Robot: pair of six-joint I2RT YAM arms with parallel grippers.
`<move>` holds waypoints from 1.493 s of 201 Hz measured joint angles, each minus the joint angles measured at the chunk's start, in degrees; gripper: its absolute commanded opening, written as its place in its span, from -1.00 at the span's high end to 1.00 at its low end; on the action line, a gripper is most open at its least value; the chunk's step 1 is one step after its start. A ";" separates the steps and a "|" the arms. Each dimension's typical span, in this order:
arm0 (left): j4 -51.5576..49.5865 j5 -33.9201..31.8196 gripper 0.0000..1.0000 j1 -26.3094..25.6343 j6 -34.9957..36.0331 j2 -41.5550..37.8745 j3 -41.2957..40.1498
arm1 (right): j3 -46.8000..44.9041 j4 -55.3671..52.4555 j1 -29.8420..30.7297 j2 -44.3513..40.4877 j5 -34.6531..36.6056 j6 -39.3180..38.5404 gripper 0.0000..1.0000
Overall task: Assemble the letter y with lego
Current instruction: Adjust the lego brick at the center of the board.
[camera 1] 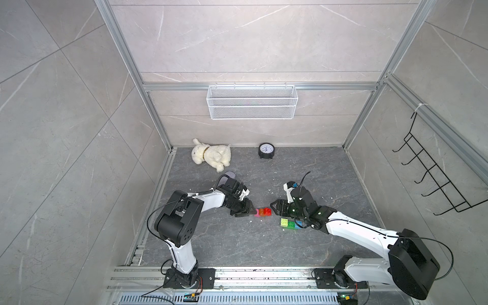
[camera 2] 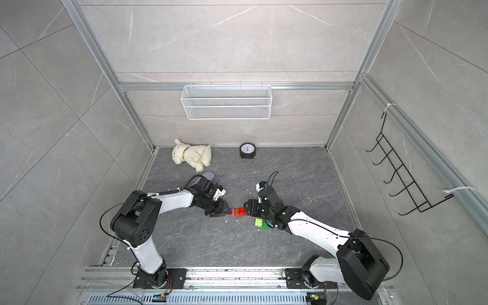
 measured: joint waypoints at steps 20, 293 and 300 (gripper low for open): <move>0.07 -0.04 -0.02 0.00 0.00 -0.11 -0.15 | -1.38 2.80 -1.22 0.09 -2.95 2.56 -0.25; -0.81 -1.57 -0.07 0.02 0.35 -0.81 -0.17 | -2.23 22.03 -4.24 17.64 -20.94 16.92 -0.25; -0.92 -1.75 -0.08 0.02 0.44 -0.94 -0.17 | -2.23 22.43 -4.24 17.64 -21.24 16.94 -0.25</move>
